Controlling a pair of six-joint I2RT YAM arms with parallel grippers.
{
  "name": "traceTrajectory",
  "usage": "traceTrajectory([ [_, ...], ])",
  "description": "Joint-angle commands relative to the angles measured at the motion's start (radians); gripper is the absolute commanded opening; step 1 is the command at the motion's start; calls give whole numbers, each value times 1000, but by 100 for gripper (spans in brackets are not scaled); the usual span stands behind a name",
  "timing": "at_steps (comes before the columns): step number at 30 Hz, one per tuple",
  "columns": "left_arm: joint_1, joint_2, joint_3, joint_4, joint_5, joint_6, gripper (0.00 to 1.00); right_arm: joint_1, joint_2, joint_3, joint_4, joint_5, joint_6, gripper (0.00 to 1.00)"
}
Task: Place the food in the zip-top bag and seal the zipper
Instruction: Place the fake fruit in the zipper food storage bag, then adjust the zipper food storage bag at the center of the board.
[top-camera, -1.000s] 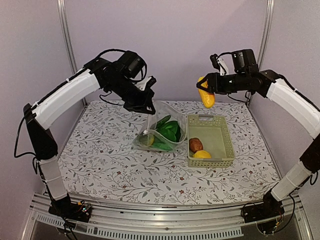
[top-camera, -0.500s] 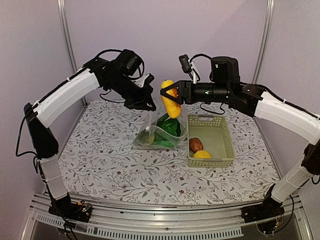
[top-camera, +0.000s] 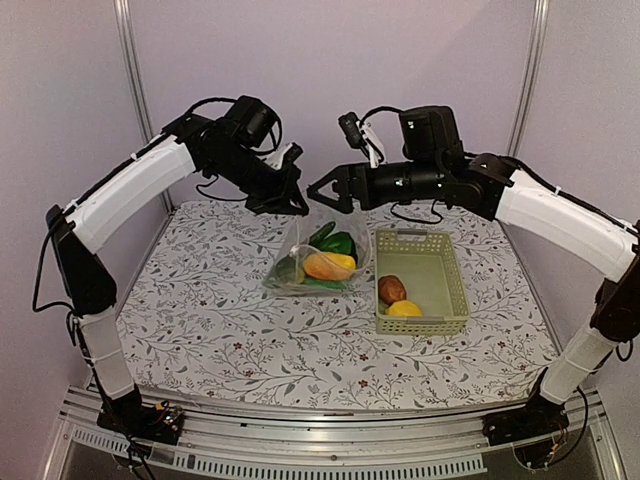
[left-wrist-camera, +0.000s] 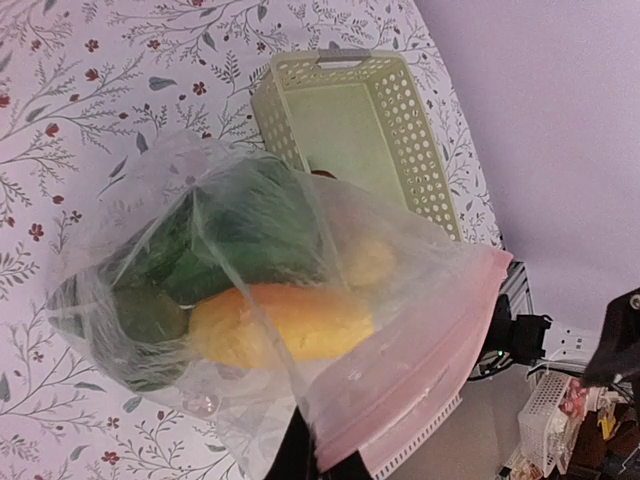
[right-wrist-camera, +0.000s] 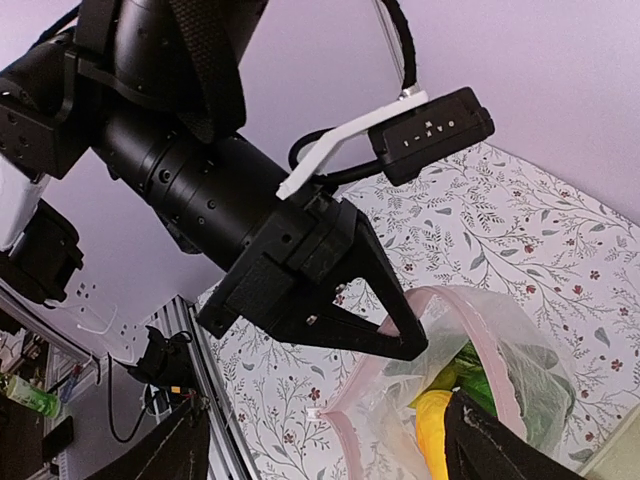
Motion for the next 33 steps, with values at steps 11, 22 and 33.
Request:
traceTrajectory([
  [11,32,-2,-1,13,48,35,0,123,-16,58,-472,62,-271,63],
  [22,33,-5,5,-2,53,46,0,135,227,311,-681,269,-273,53],
  [33,34,-16,6,-12,28,43,7,136,227,275,-683,254,-314,12],
])
